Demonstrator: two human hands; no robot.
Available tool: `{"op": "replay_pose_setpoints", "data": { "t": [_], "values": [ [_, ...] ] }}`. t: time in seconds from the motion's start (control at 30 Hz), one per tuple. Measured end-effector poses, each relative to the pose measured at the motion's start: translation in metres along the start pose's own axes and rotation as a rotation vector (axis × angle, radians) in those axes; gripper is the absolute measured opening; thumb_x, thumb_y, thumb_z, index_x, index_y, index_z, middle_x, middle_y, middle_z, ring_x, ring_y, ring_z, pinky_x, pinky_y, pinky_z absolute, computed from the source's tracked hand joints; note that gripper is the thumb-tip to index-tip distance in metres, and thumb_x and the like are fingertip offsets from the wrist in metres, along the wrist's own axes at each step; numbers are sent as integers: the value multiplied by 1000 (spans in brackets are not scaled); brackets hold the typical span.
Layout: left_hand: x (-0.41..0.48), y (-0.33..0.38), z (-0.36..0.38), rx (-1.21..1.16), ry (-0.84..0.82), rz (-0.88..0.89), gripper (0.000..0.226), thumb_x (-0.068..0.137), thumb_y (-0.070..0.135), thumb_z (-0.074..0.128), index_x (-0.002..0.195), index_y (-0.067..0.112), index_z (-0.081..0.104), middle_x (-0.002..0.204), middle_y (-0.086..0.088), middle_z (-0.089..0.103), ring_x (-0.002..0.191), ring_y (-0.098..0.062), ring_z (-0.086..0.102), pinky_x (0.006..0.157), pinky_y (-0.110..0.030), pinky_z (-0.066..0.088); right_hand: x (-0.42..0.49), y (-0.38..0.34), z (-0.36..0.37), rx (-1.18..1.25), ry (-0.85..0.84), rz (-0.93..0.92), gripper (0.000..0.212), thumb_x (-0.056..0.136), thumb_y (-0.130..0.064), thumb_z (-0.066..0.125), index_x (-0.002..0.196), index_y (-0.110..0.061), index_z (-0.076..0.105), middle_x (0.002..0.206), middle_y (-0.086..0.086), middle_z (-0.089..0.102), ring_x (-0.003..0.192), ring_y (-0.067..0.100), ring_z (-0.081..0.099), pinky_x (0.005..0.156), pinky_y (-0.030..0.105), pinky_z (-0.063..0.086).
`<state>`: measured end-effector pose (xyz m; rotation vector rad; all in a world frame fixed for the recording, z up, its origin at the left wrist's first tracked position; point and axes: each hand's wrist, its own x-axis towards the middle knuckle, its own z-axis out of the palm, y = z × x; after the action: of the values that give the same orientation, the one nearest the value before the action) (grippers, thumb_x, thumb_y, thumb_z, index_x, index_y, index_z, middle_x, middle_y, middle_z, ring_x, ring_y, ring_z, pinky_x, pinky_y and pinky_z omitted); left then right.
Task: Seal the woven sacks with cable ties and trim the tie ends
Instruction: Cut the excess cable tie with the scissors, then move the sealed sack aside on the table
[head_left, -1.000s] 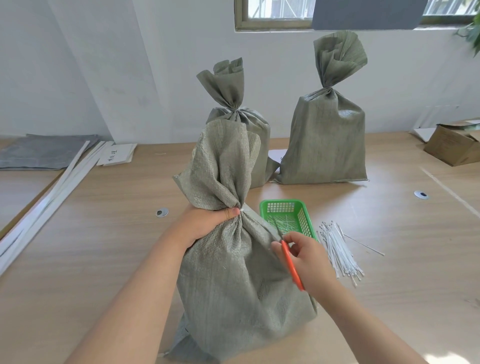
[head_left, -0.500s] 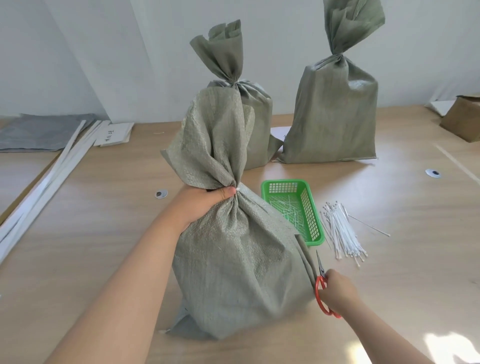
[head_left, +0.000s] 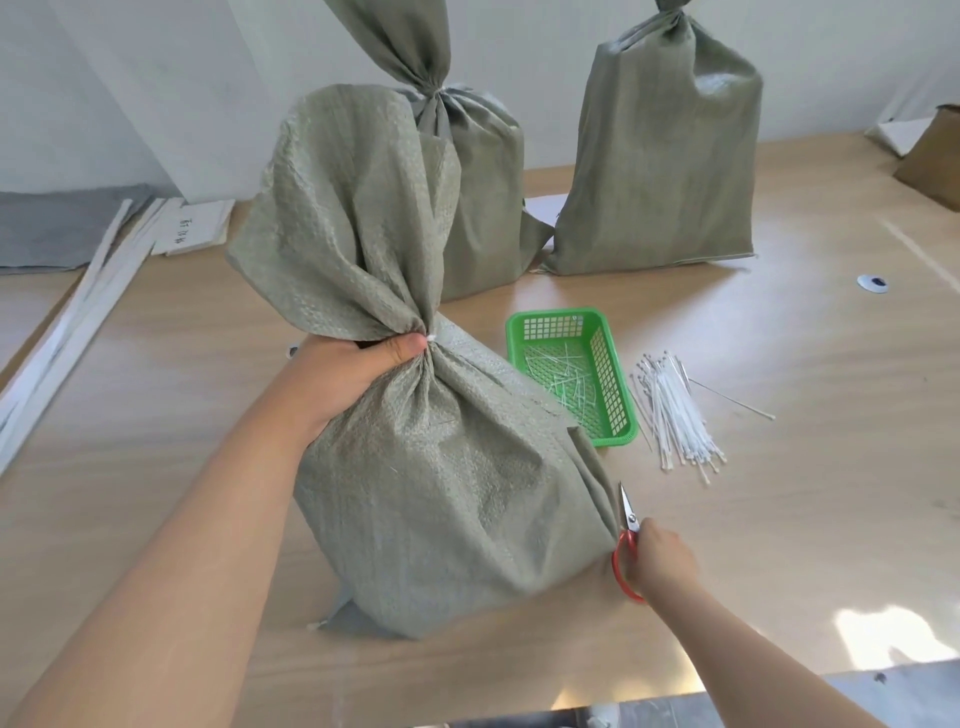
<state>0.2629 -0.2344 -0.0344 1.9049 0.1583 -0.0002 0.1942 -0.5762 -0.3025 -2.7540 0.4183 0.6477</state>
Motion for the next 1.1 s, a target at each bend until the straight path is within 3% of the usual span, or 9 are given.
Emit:
{"op": "replay_pose_setpoints", "data": {
  "t": [0.23,0.4,0.57,0.63,0.73,0.8,0.9,1.0,1.1],
  "values": [
    [-3,0,-1,-8,13,17,39,69,47,83,106,38,73,112,23,73,112,3,64,104,-29,45,-2,1,1,-76,3,-51,34,101,-36,37,113,-13,59,114,13,62,107,33,64,86,34,48],
    [-5,-2,1,-15,23,32,35,83,31,77,116,33,67,107,30,65,90,26,55,78,3,42,-1,0,-5,-99,-128,-60,31,90,-24,53,121,-20,51,123,8,58,114,27,62,90,30,48],
    [-8,5,-3,-78,-4,6,31,78,32,78,106,37,69,106,27,70,91,20,62,80,-6,45,5,-6,-29,-49,-9,-68,20,91,-11,46,110,-15,50,121,11,59,109,32,61,85,35,48],
    [-10,10,-3,-98,-12,23,32,76,31,79,106,37,69,105,27,71,94,17,63,83,-9,46,7,-21,-55,157,136,-100,38,88,-5,47,125,-12,56,116,10,63,106,30,61,84,36,47],
    [-12,14,-5,-94,-21,48,38,69,38,80,106,38,70,106,27,73,104,9,64,93,-20,45,-3,-62,-109,513,325,-297,30,95,-14,57,124,-13,65,93,-2,66,87,17,61,77,30,45],
    [-13,12,-8,-56,-24,43,35,67,43,84,100,44,72,106,28,73,108,5,64,98,-25,44,-19,-89,-142,721,236,-484,31,98,-24,60,128,-19,64,110,-7,67,100,7,61,89,31,49],
    [-16,9,-12,50,-24,24,22,68,51,84,87,55,73,101,32,72,109,3,63,99,-27,45,-43,-119,-171,778,-70,-735,61,89,-48,64,146,-33,47,145,-22,47,133,-8,42,109,19,37],
    [-22,9,-14,156,-42,40,9,84,44,75,89,48,69,87,38,70,93,16,61,86,-20,46,-57,-142,-176,714,-248,-851,84,80,-46,77,153,-34,35,144,-33,37,128,-28,31,104,0,27],
    [-31,4,-25,227,-83,53,7,91,44,68,91,44,75,91,32,73,89,15,65,81,-20,46,-61,-156,-171,644,-253,-875,83,76,-35,85,146,-38,39,141,-26,46,125,-24,39,107,7,31]
  ]
}}
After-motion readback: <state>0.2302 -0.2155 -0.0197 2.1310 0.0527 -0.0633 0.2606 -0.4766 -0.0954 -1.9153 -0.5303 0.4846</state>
